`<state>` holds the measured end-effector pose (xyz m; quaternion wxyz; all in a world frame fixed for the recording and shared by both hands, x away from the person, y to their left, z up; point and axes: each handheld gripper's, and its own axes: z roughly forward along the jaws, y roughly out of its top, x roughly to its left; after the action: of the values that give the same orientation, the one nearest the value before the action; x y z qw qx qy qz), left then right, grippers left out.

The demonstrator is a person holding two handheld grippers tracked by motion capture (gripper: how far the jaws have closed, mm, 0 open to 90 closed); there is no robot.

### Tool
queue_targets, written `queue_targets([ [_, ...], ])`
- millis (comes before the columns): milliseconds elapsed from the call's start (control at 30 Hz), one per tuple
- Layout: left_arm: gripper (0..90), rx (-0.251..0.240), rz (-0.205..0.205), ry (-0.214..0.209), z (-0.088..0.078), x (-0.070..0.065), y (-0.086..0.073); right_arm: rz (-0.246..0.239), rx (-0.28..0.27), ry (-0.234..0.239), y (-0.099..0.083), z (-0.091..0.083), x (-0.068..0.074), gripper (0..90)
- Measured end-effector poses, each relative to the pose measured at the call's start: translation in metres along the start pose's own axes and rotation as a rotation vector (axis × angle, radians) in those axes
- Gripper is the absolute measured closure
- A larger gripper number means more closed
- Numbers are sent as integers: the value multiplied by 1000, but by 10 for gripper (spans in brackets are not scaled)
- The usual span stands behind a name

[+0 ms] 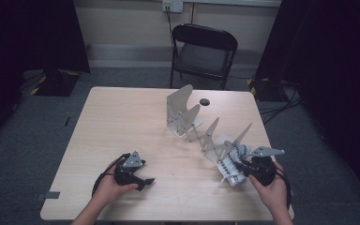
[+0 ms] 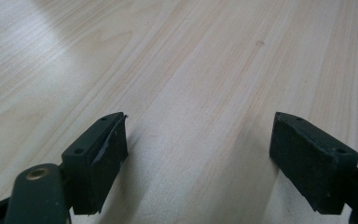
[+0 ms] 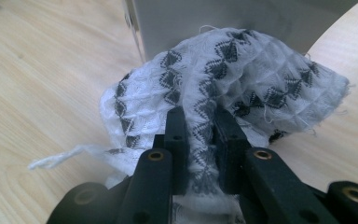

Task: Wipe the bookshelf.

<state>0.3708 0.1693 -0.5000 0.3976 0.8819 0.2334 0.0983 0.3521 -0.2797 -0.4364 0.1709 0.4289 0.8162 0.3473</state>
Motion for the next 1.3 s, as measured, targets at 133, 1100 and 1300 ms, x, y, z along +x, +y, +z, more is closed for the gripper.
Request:
queue_targets([
  [133, 187, 0, 0, 0, 0, 0, 0, 7, 14, 5, -10, 12, 2, 779],
  [1100, 188, 0, -1, 1, 0, 0, 0, -49, -101, -77, 36, -62, -16, 771],
  [1300, 188, 2, 2, 1, 0, 0, 0, -68, -101, -102, 55, -62, -17, 771],
])
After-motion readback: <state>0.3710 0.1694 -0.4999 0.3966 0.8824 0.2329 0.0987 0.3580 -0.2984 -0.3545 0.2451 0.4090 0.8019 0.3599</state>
